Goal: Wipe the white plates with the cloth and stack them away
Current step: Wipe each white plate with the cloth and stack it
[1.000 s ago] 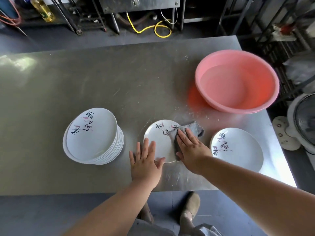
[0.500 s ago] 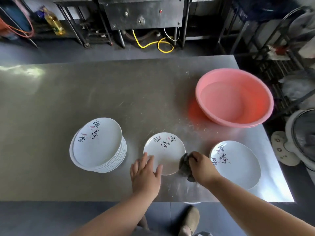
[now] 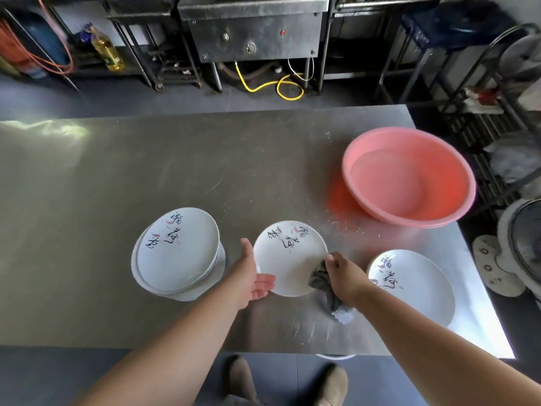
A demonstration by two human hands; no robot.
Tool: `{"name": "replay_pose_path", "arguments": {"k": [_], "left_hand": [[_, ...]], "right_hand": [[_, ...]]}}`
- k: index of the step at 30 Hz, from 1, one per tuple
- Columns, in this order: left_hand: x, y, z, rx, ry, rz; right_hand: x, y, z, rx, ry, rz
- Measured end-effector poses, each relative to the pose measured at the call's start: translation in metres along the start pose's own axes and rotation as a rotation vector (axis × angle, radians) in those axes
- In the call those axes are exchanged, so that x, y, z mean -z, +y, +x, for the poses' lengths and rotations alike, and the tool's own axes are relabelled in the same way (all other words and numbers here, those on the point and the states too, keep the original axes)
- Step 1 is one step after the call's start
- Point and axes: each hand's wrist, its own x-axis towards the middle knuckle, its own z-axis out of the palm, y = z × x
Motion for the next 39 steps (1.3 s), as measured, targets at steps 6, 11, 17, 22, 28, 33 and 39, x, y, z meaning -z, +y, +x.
{"name": "replay_pose_path", "arguments": {"k": [6,11,17,22,28,33,39], "left_hand": [[0.008,0.025,-0.056,-0.194,-0.268,-0.575],[0.028,0.035,-0.089,-0.408,-0.387,-0.598],[0.041,0.052,-0.139,-0.590,-0.583,-0.515],[0.023,0.066,-0.185,-0.713,-0.635,-0.516],[0.020,0.074,-0.221,-0.806,-0.696,-0.484],[0.029,0.086,-0.244,-0.914,-0.764,-0.479],[0.030,0.094,-0.255,-0.974,-0.753,-0.556]], "right_hand": [[0.029,-0.014,-0.061,0.464,0.262,0.476],[0.080,-0.016,-0.081,0.560,0.412,-0.040],[0.131,-0.072,-0.113,0.229,0.573,0.676],[0.116,-0.131,-0.175,0.838,0.524,0.449],[0.113,-0.149,-0.182,1.083,0.474,-0.489],[0.161,-0.168,-0.167,1.016,0.607,-0.605],[0.130,-0.149,-0.192,1.128,0.590,-0.542]]}}
